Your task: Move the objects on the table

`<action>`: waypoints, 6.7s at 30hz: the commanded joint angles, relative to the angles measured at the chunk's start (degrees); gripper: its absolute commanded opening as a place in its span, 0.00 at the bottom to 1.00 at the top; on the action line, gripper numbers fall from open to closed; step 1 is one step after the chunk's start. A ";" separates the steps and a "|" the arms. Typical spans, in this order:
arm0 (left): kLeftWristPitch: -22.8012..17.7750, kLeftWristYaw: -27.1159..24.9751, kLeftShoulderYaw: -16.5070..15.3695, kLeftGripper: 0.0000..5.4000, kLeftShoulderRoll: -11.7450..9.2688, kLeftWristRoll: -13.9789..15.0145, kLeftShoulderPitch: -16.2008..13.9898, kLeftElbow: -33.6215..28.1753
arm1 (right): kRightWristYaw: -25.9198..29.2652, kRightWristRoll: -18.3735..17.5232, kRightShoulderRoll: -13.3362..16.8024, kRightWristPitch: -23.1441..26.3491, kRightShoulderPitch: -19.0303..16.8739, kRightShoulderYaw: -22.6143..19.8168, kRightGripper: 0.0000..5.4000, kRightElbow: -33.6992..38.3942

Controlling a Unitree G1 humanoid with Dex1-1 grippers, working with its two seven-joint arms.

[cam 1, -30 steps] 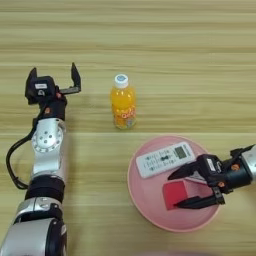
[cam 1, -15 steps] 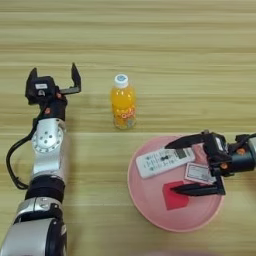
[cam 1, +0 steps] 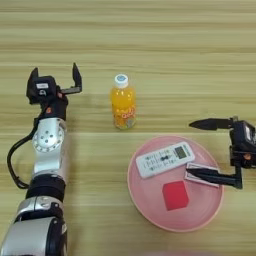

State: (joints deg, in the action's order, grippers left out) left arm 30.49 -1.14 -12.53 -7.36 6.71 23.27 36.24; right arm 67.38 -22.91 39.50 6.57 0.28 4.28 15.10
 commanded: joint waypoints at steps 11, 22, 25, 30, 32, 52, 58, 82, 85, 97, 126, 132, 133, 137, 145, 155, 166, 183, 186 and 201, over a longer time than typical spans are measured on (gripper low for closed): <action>0.11 0.05 0.01 1.00 -0.12 -0.13 1.74 1.51 | -1.38 12.30 4.08 -9.48 -3.55 2.17 0.99 -8.00; 0.50 0.07 0.03 1.00 0.00 -0.16 2.00 2.09 | -1.82 14.08 3.62 -10.30 -2.84 4.71 0.79 -9.17; 0.56 0.01 0.02 1.00 -0.01 -0.12 1.93 2.02 | -2.04 14.33 3.68 -10.12 -2.68 5.08 0.73 -9.15; 0.59 0.01 0.04 1.00 0.06 -0.11 1.86 1.85 | -2.41 15.15 3.93 -9.89 -2.37 5.53 0.64 -9.57; 0.59 0.02 0.06 1.00 0.10 -0.10 1.82 1.74 | -2.62 15.91 4.06 -9.90 -2.16 5.80 0.60 -9.97; 0.65 0.11 0.15 1.00 0.32 -0.08 1.77 1.55 | -2.44 17.40 4.53 -10.77 -0.66 6.32 0.39 -10.49; 0.74 0.12 0.14 1.00 0.33 -0.08 1.77 1.63 | -2.04 14.24 4.20 -9.76 0.32 4.54 0.39 -8.99; 1.27 -0.03 0.12 1.00 0.19 -0.05 1.68 1.98 | -18.08 11.91 -5.67 1.34 11.95 0.14 0.39 -21.59; 1.28 -0.09 0.10 1.00 0.15 0.00 1.58 1.85 | -19.12 13.10 -6.86 0.97 12.46 0.68 0.39 -24.71; 1.51 -0.27 0.03 1.00 0.13 0.10 1.66 2.13 | -20.33 16.69 -10.15 -2.83 14.53 2.06 0.39 -36.23; 1.87 -0.76 -0.32 1.00 -0.25 0.49 2.55 3.97 | -21.60 3.02 -14.87 -10.87 17.47 -11.21 0.96 -28.45; 2.22 -1.05 -0.58 1.00 -0.36 0.70 2.51 4.24 | -29.72 5.33 -19.13 -19.41 18.50 -13.93 0.99 -31.52; 2.30 -1.16 -0.62 1.00 -0.38 0.75 2.44 4.25 | -31.24 6.00 -19.94 -21.35 18.36 -14.23 0.99 -31.96; 2.37 -1.62 -0.97 1.00 -0.50 1.17 2.51 4.61 | -36.06 8.19 -21.94 -27.29 18.33 -14.94 0.99 -34.60; 2.91 -2.29 -1.20 1.00 -0.48 1.32 2.07 4.36 | -44.72 7.87 -23.72 -35.31 22.23 -20.16 0.99 -49.69; 2.98 -3.63 -0.56 1.00 -1.25 0.76 -1.51 -2.70 | -49.65 8.55 -23.98 -42.14 23.61 -23.18 0.99 -58.88; -3.11 -9.29 3.49 1.00 -0.26 6.15 -10.05 -28.33 | -51.37 9.76 -24.14 -42.55 22.64 -22.24 0.99 -57.73; -19.92 -24.28 20.81 1.00 -0.84 6.10 -17.80 -36.62 | -52.18 10.78 -24.21 -43.35 22.14 -21.57 0.99 -57.46; -21.57 -25.09 21.42 1.00 -0.84 5.95 -17.33 -35.28 | -52.47 11.11 -24.29 -43.62 22.07 -21.32 0.99 -57.29; -18.44 -23.23 20.67 1.00 0.50 2.73 -14.97 -28.77 | -52.67 11.45 -24.28 -44.29 22.59 -21.19 0.99 -58.70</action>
State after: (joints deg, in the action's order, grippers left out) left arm 13.52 -24.53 7.72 -6.83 11.20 9.10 5.34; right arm 15.20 -11.69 15.37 -37.15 22.45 -17.03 -42.97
